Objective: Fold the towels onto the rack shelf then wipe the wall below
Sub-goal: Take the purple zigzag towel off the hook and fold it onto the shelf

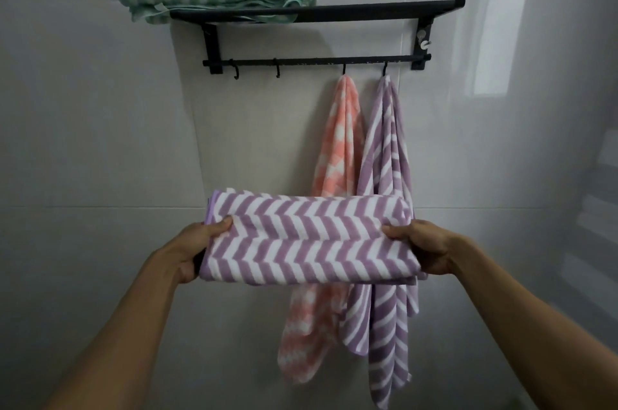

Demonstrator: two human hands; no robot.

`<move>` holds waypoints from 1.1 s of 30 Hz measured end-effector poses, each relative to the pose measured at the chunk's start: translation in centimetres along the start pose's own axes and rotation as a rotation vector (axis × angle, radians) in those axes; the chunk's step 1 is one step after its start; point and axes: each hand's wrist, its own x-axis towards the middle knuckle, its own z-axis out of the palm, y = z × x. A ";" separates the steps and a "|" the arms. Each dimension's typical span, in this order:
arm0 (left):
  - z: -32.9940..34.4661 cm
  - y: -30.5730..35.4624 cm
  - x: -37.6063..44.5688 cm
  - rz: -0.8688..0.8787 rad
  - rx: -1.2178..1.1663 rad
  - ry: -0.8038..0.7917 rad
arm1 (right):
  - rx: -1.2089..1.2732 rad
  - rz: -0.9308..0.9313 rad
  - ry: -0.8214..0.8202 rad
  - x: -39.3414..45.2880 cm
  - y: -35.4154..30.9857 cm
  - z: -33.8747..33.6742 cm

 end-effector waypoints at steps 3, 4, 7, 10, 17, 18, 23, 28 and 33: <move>-0.6 0.7 0.3 0.068 0.068 0.067 | -0.091 -0.031 0.056 0.0 -0.2 0.7; -0.9 0.8 0.5 0.097 0.085 0.083 | -0.100 -0.058 0.074 -0.1 -0.3 1.0; -1.7 1.1 0.8 0.140 0.083 0.108 | -0.123 -0.148 0.134 -0.9 -0.4 2.3; -2.5 1.3 1.1 0.123 0.027 0.129 | -0.157 -0.207 0.220 -1.6 -0.5 3.4; -1.9 2.4 1.3 -0.043 -0.041 -0.227 | 0.105 0.027 0.146 -4.9 -1.5 4.4; -1.5 2.5 1.2 -0.048 -0.028 -0.207 | 0.103 0.017 0.119 -5.4 -1.6 4.2; 0.7 3.5 0.2 0.018 -0.063 -0.168 | 0.106 -0.120 0.223 -7.9 -2.3 2.6; 5.3 6.2 -2.2 0.201 -0.080 -0.027 | 0.030 -0.248 0.350 -10.4 -3.7 -1.8; 12.8 9.1 -6.6 0.456 -0.015 0.146 | 0.035 -0.368 0.498 -14.8 -6.0 -6.5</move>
